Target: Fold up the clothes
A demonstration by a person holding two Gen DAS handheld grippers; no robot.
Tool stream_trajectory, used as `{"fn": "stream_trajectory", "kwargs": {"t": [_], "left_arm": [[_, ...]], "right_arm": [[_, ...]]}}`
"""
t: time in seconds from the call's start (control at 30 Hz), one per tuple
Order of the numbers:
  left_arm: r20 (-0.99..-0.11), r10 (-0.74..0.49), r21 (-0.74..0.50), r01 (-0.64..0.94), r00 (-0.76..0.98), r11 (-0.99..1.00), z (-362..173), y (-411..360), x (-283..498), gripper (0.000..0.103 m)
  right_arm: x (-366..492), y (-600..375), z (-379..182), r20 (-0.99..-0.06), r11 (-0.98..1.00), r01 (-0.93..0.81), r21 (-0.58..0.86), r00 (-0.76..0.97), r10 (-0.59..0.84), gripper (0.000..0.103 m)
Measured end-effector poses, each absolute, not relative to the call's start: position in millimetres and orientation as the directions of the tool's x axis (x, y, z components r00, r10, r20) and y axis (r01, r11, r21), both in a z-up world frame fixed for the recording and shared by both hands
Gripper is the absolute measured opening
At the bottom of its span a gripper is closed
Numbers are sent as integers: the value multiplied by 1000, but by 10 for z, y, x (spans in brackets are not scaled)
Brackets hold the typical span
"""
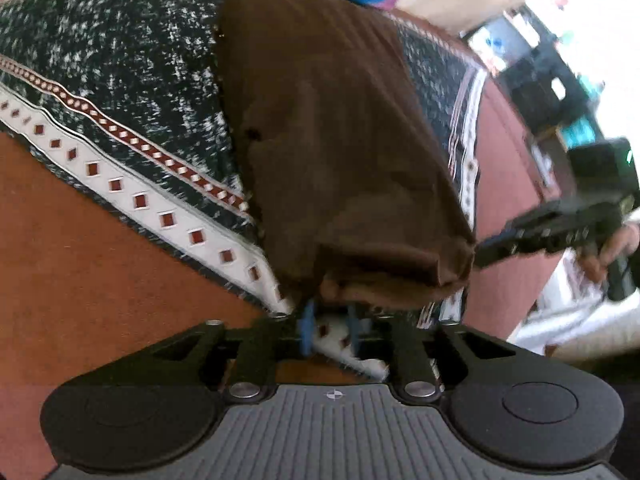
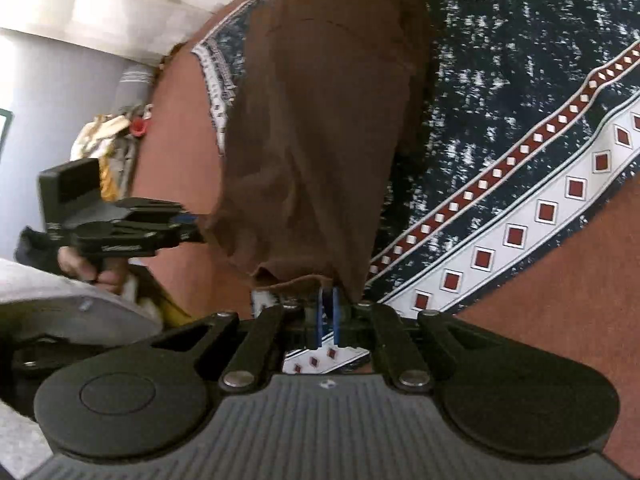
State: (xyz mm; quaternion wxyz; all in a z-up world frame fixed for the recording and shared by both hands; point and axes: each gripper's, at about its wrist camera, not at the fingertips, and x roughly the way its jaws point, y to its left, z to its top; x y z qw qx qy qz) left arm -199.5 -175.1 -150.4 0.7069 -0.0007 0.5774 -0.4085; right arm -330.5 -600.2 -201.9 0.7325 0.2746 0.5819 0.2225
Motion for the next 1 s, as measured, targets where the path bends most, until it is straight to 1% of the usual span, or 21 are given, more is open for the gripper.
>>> {"fn": "stream_trajectory", "kwargs": {"t": [0.03,0.07,0.1,0.13,0.2,0.23,0.37,0.43,0.47,0.53,0.63,0.67,0.7,0.8,0.9,1.0], "left_arm": [[-824,-567,-460,592,-7,662,-1490,-1713,-2004,49],[-828,-560,-452,597,-6,662,-1474,-1659,-2008,49],[-833,-554,-444,603,-4,663,-1458,-1604,-2013,49],[-832,-555,-440,603,6,665,-1416,-1554,-2005,48],[-814,-579,-441,605,42,663,-1281,-1483,-1974,47],[-796,-602,-444,608,69,658,-1187,-1464,-1951,48],[-706,-687,-449,643,170,620,-994,-1763,-1787,48],[-711,-676,-410,666,195,623,-1080,-2010,-1779,48],[-729,-659,-392,674,188,626,-1158,-2104,-1812,48],[-765,-620,-355,691,172,629,-1316,-2291,-1879,48],[-809,-573,-336,699,129,632,-1510,-2335,-2108,48],[-818,-560,-325,698,131,638,-1554,-2308,-2199,50],[-813,-564,-321,695,147,644,-1557,-2268,-2263,51],[-810,-560,-318,673,173,668,-1501,-2179,-2384,51],[-833,-531,-324,643,154,694,-1429,-2061,-2479,52],[-820,-523,-311,585,234,749,-1314,-1910,-2622,53]], "right_arm": [[-3317,-5987,-1993,-739,761,-12,649,226,634,13],[-3330,-5972,-1967,-748,771,-18,636,229,622,28],[-3341,-5957,-1940,-759,779,-26,626,208,617,49],[-3355,-5922,-1905,-775,792,-37,609,183,604,54],[-3398,-5854,-1835,-804,819,-80,569,159,574,48],[-3401,-5842,-1785,-813,829,-84,553,165,558,47],[-3346,-5805,-1519,-766,836,-53,547,372,525,47],[-3236,-5723,-1480,-737,845,-39,533,468,487,47],[-3162,-5669,-1511,-740,856,-30,517,487,464,47],[-3047,-5499,-1645,-764,886,-38,463,489,420,47],[-3017,-5250,-1913,-819,914,-75,399,418,392,47],[-3076,-5229,-1952,-826,916,-102,387,404,394,47],[-3153,-5208,-1942,-812,916,-139,376,426,398,48],[-3321,-5265,-1957,-802,896,-170,410,399,443,48],[-3383,-5320,-1933,-816,876,-174,451,318,483,48],[-3485,-5452,-1800,-787,873,-185,452,378,487,48]]}}
